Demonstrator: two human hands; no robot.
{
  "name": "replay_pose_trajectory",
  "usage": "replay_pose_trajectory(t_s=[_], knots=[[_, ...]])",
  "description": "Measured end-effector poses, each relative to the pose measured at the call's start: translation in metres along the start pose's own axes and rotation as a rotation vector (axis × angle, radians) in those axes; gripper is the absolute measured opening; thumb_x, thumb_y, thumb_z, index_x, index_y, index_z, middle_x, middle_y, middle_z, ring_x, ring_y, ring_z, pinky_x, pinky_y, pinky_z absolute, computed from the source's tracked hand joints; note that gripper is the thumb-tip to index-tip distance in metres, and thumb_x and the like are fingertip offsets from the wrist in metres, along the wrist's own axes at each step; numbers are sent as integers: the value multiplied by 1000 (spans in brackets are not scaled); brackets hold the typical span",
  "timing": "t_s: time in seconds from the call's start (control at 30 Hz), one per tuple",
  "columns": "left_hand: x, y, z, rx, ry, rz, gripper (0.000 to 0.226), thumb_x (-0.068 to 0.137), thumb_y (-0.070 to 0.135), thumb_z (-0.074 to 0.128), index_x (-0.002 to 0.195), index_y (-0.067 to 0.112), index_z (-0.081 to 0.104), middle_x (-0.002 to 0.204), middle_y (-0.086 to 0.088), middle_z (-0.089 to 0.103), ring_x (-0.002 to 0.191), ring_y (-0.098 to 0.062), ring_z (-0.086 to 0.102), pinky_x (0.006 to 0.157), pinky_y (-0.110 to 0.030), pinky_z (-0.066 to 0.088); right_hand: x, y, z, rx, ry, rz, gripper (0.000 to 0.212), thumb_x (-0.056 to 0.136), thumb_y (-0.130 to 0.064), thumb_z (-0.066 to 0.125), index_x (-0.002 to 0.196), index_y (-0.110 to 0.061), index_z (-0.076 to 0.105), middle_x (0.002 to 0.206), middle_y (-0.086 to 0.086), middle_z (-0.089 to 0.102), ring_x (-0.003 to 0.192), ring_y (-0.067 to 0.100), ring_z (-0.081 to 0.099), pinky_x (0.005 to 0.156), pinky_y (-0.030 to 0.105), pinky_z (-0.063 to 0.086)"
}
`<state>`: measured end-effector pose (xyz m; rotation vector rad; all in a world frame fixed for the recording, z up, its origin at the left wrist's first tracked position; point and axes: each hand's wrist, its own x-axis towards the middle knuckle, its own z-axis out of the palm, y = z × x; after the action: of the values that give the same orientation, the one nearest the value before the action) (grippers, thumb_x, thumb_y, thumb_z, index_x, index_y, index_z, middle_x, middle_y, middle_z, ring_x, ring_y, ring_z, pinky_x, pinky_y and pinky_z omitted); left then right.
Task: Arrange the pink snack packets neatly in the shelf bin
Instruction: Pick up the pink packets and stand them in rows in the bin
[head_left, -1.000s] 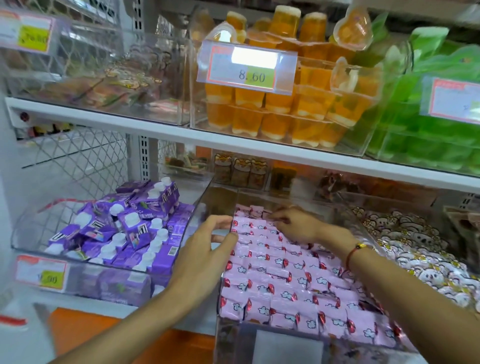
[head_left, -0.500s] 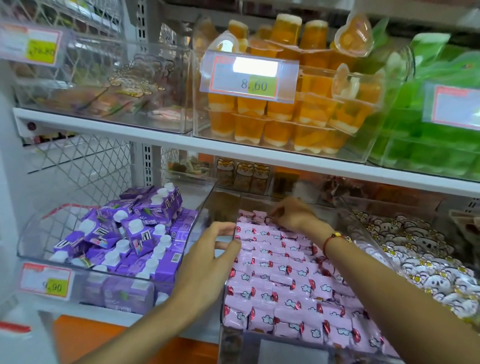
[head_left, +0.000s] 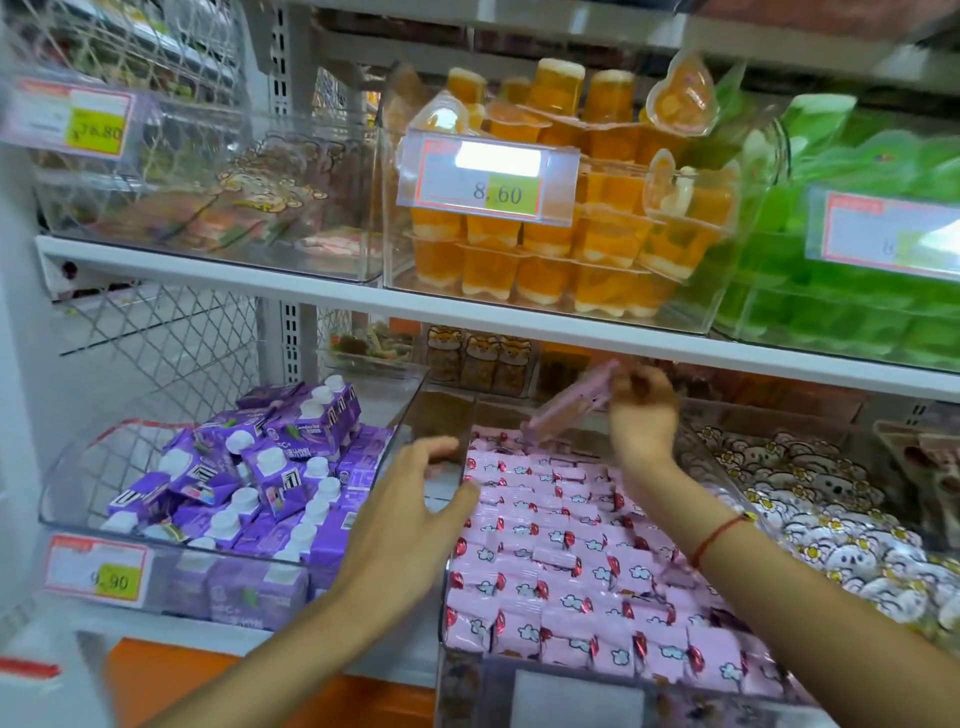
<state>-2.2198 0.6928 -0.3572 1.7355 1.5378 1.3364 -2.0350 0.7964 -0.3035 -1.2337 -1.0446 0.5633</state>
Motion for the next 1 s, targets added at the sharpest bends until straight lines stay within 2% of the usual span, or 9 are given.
replay_pose_trajectory(t_s=[0.13, 0.3, 0.4, 0.53, 0.63, 0.73, 0.8, 0.93, 1.0], knots=[[-2, 19, -5, 236, 22, 411, 61, 82, 41, 65, 136, 36, 38, 137, 22, 33, 123, 5, 33, 95, -17, 31, -37, -17, -32, 97, -125, 202, 20, 99, -18, 46, 107, -5, 59, 105, 13, 64, 95, 20, 60, 92, 32, 49], [-5, 32, 2, 433, 0, 629, 55, 81, 28, 72, 132, 31, 51, 127, 15, 53, 107, -1, 47, 79, -12, 36, -79, -30, -47, 386, -376, 396, 24, 97, -8, 47, 110, 6, 62, 96, 14, 68, 84, 16, 64, 71, 17, 57], [0, 34, -3, 62, -28, 398, 35, 80, 28, 73, 113, 35, 64, 103, 23, 67, 91, 5, 59, 70, -10, 44, -82, -35, -54, 262, -415, 387, 24, 96, -19, 52, 112, -3, 61, 101, 9, 65, 83, 13, 63, 74, 22, 57], [4, 46, -11, -486, -183, -151, 17, 80, 40, 69, 83, 24, 76, 88, 6, 74, 79, -15, 72, 54, -21, 52, -83, -34, -68, -299, -482, -300, 40, 87, -41, 60, 125, -33, 49, 125, -18, 48, 117, -2, 46, 95, 19, 37], [1, 54, -15, -475, -160, -191, 25, 79, 54, 62, 73, 34, 76, 74, 2, 75, 65, -10, 71, 39, -15, 40, -90, -35, -68, -466, -634, -670, 47, 86, -45, 61, 130, -40, 47, 129, -29, 40, 127, -6, 31, 105, 25, 28], [-1, 59, -17, -401, -134, -192, 53, 77, 74, 40, 68, 35, 75, 66, -7, 73, 55, -9, 67, 35, -13, 35, -93, -33, -63, -486, -634, -673, 37, 86, -39, 65, 121, -35, 58, 110, -24, 57, 107, 0, 46, 93, 29, 39], [-1, 59, -19, -400, -146, -191, 66, 70, 80, 30, 65, 33, 75, 66, -7, 73, 54, -10, 66, 38, -16, 33, -95, -32, -62, -452, -631, -603, 32, 83, -38, 67, 115, -34, 62, 104, -22, 62, 99, -1, 52, 85, 20, 41], [-3, 57, -20, -338, -139, -103, 47, 74, 71, 41, 62, 39, 73, 67, -2, 73, 53, -7, 62, 44, -19, 29, -92, -31, -63, -262, -699, -349, 29, 76, -35, 75, 104, -30, 70, 98, -18, 70, 92, -1, 63, 79, 14, 49], [-3, 54, -19, -345, -120, -97, 55, 76, 69, 40, 65, 27, 75, 66, -3, 73, 50, -6, 58, 44, -19, 29, -90, -29, -62, -155, -786, -210, 32, 74, -39, 73, 105, -32, 70, 104, -18, 70, 98, -1, 63, 81, 14, 50]])
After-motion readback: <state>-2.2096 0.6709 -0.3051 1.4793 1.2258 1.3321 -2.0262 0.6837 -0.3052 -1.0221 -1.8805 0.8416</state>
